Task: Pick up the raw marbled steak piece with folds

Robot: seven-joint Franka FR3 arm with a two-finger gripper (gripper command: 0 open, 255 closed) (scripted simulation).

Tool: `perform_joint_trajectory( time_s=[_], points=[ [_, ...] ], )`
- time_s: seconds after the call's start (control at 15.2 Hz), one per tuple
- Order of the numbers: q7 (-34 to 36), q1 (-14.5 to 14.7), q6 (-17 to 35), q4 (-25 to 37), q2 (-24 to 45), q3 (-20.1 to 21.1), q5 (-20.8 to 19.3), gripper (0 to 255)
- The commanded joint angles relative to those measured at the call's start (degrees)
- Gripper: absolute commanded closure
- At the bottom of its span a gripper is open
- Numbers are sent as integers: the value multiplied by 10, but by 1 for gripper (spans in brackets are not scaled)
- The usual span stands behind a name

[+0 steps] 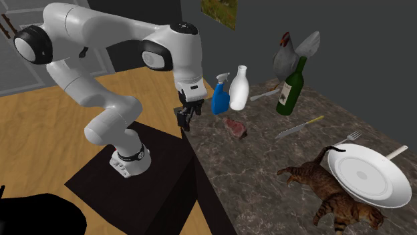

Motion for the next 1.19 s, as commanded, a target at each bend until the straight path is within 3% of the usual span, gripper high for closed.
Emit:
perform_joint_trajectory(
  time_s=[0.0,0.59,0.86,1.12],
  points=[
    [56,4,15,1,22,35,25,0],
    [263,-9,102,44,173,160,84,0],
    [359,-22,144,83,262,211,83,0],
    [464,-33,186,134,366,254,56,0]
  ],
)
